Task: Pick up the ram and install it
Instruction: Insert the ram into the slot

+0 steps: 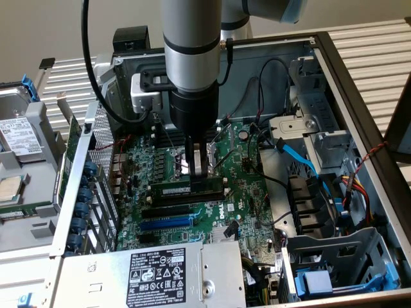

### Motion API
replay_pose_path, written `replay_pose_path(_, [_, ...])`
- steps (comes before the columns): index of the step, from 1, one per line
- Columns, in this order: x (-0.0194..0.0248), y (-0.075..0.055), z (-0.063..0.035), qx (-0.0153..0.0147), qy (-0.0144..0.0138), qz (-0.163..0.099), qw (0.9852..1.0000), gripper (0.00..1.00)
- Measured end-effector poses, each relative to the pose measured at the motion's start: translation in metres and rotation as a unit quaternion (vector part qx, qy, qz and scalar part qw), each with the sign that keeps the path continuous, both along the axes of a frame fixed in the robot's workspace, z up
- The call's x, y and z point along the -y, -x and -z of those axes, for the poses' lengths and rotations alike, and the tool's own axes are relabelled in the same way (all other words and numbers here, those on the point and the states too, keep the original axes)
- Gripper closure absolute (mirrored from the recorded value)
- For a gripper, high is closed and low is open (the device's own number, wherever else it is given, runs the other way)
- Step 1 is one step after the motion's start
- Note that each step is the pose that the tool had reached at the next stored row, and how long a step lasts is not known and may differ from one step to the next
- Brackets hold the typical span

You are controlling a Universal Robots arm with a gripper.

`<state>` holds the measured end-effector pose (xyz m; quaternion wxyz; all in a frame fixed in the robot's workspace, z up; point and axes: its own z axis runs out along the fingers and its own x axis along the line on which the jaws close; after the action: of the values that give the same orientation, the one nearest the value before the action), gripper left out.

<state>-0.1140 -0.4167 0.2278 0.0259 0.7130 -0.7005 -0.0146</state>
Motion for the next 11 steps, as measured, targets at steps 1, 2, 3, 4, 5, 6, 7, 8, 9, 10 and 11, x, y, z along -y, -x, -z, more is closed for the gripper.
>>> replay_pose_path(1, [0.0002,0.0,0.0,0.0,0.0,0.0,1.0,0.86])
replay_pose_path(2, [0.0004,0.0,0.0,0.0,0.0,0.0,1.0,0.86])
replay_pose_path(3, [0.0004,0.0,0.0,0.0,0.0,0.0,1.0,0.86])
replay_pose_path(4, [0.0004,0.0,0.0,0.0,0.0,0.0,1.0,0.86])
replay_pose_path(5, [0.0004,0.0,0.0,0.0,-0.0001,0.0,1.0,0.86])
replay_pose_path(6, [0.0005,0.0,0.0,0.0,-0.0003,0.0,1.0,0.86])
replay_pose_path(7, [0.0005,0.0,0.0,0.0001,-0.0007,0.0,1.0,0.86])
replay_pose_path(8, [0.0005,0.0,0.0,0.0002,-0.0011,0.0,1.0,0.86])
replay_pose_path(9, [0.0004,0.0,0.0001,0.0002,-0.0015,0.0,1.0,0.86])
replay_pose_path(10, [0.0004,0.0,0.0001,0.0003,-0.0018,0.0,1.0,0.86])
replay_pose_path(11, [0.0004,0.0,0.0001,0.0003,-0.002,0.0,1.0,0.86])
